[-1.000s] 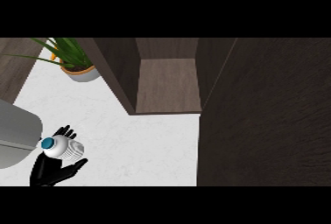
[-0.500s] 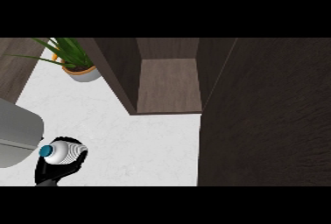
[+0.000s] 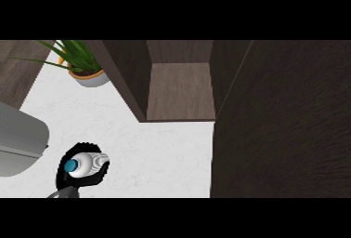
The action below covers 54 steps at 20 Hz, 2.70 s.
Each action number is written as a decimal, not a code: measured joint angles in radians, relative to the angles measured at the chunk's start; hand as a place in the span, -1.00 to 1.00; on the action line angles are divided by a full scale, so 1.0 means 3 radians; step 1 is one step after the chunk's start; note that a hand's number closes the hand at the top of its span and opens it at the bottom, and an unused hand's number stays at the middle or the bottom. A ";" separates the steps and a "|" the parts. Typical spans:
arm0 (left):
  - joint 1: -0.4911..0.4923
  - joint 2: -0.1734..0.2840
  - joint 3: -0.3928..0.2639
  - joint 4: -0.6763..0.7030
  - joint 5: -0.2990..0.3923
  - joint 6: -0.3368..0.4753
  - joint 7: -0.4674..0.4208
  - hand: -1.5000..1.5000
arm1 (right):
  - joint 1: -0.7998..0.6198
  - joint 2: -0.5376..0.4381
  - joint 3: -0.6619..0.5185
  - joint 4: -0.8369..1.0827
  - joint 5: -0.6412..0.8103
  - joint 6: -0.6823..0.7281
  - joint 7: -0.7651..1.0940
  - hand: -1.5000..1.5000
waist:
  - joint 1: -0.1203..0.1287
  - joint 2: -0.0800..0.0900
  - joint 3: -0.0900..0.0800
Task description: Pick up the bottled water, place it into the cabinet and close the cabinet
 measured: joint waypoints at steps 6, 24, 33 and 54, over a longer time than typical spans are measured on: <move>-0.0065 -0.0300 -0.0264 -0.0141 0.0120 0.0145 0.0023 1.00 | -0.0020 -0.0016 -0.0036 0.0005 0.0004 0.0007 0.0032 -1.00 | 0.0018 -0.0008 -0.0003; -0.0418 -0.0434 -0.1919 -0.1062 0.1289 0.1439 0.0852 1.00 | 0.0003 0.0043 0.0010 0.0023 0.0016 0.0024 0.0008 -1.00 | 0.0021 -0.0001 -0.0027; -0.0350 -0.0312 -0.2340 -0.1396 0.1472 0.2329 0.1175 1.00 | -0.0077 0.0053 -0.0051 0.0040 0.0011 0.0022 -0.0007 -1.00 | 0.0007 0.0010 -0.0022; -0.0341 -0.0005 -0.2727 -0.1571 0.1118 0.3653 0.1514 1.00 | -0.0320 -0.0022 -0.0180 0.0090 -0.0038 0.0139 -0.0011 -1.00 | -0.0169 -0.0001 0.0009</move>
